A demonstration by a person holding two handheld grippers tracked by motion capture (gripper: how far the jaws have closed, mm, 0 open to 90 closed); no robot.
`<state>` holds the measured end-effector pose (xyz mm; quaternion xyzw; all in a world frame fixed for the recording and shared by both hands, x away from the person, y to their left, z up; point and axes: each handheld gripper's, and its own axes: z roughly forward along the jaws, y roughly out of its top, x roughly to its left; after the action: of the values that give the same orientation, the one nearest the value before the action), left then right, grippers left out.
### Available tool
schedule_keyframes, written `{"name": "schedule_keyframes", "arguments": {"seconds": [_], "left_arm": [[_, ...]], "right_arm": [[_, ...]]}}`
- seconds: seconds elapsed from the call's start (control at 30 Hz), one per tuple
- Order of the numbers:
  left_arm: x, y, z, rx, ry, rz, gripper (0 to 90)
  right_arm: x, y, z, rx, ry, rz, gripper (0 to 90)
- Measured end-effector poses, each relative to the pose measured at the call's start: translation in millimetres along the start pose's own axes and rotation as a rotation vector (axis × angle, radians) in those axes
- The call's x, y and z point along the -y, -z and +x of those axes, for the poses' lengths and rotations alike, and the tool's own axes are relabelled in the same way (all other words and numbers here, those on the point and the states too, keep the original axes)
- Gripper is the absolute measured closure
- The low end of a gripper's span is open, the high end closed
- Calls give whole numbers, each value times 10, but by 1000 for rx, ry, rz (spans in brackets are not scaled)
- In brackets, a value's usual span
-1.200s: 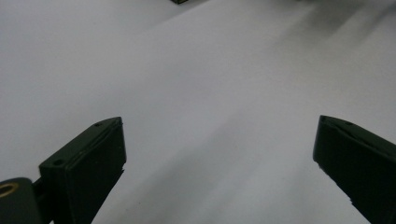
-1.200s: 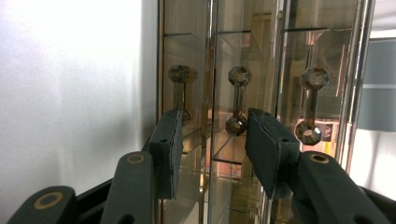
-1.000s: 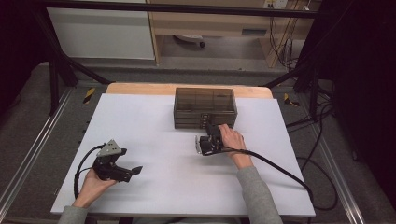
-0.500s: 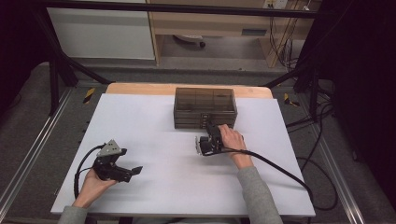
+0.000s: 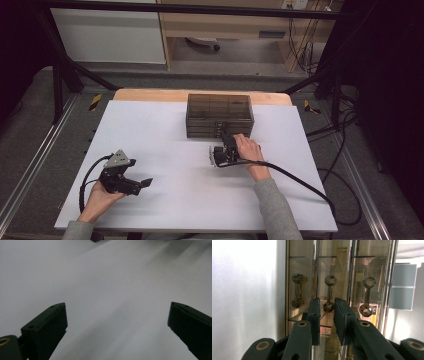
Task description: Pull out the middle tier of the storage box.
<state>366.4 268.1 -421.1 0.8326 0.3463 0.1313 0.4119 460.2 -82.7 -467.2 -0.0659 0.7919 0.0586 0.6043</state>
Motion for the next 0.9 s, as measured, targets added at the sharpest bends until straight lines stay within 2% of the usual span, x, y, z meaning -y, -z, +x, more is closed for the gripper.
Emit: {"name": "schedule_keyframes", "arguments": {"seconds": [0.9], "left_arm": [[1, 2, 0, 0, 0, -1, 23]], "right_arm": [[-10, -11, 39, 48, 12, 1, 806]]}}
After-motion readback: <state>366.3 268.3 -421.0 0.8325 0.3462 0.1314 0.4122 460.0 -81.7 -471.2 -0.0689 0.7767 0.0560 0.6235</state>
